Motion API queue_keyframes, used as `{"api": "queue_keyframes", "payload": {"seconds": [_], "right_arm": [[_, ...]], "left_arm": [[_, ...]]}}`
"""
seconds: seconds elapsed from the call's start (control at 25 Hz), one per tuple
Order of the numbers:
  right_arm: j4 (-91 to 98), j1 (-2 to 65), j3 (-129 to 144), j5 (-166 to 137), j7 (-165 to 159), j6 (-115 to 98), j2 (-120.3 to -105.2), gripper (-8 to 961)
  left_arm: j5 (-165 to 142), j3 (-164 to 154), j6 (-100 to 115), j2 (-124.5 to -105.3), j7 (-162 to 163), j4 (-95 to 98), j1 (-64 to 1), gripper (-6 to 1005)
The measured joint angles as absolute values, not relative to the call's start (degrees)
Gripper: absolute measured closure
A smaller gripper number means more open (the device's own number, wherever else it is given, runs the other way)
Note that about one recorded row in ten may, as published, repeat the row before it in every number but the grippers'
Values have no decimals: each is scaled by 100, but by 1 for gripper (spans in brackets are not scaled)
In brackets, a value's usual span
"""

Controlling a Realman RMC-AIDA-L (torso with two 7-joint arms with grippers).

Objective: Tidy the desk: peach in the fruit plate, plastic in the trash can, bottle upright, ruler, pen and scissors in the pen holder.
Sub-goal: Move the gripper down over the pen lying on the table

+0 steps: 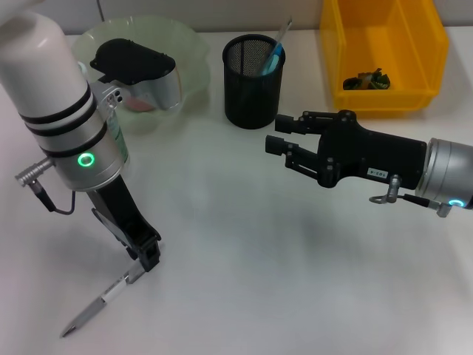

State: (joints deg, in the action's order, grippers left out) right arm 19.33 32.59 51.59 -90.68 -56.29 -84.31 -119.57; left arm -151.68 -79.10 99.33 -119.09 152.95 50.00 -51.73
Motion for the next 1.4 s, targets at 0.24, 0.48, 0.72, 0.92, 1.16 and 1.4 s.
{"api": "queue_keyframes", "payload": {"seconds": [0.24,0.48,0.72,0.92,1.16,1.4], "right_arm": [[1933,3258,5159,-9068,-5625,-8422,-11954,586],[1934,3258,5159,-9067,-5624,-8418,-11952,586],[1936,3279,5159,-9063,-5624,-8410,-11953,586],[1941,3290,5159,-9061,-5624,-8410,-11952,586],[1953,3299,5159,-9061,-5624,-8401,-11952,587],[1944,3307,5159,-9061,-5624,-8383,-11952,587]], "left_arm": [[-15192,-7953,9817,-11908,15297,4983,-5165,652],[-15178,-7958,9767,-11912,15301,4899,-5147,550],[-15167,-7963,9758,-11910,15280,4870,-5153,503],[-15163,-7965,9753,-11909,15230,4852,-5150,505],[-15107,-7962,9788,-11908,15102,4849,-5154,504],[-15030,-8031,9767,-11912,15044,4738,-5181,504]]}}
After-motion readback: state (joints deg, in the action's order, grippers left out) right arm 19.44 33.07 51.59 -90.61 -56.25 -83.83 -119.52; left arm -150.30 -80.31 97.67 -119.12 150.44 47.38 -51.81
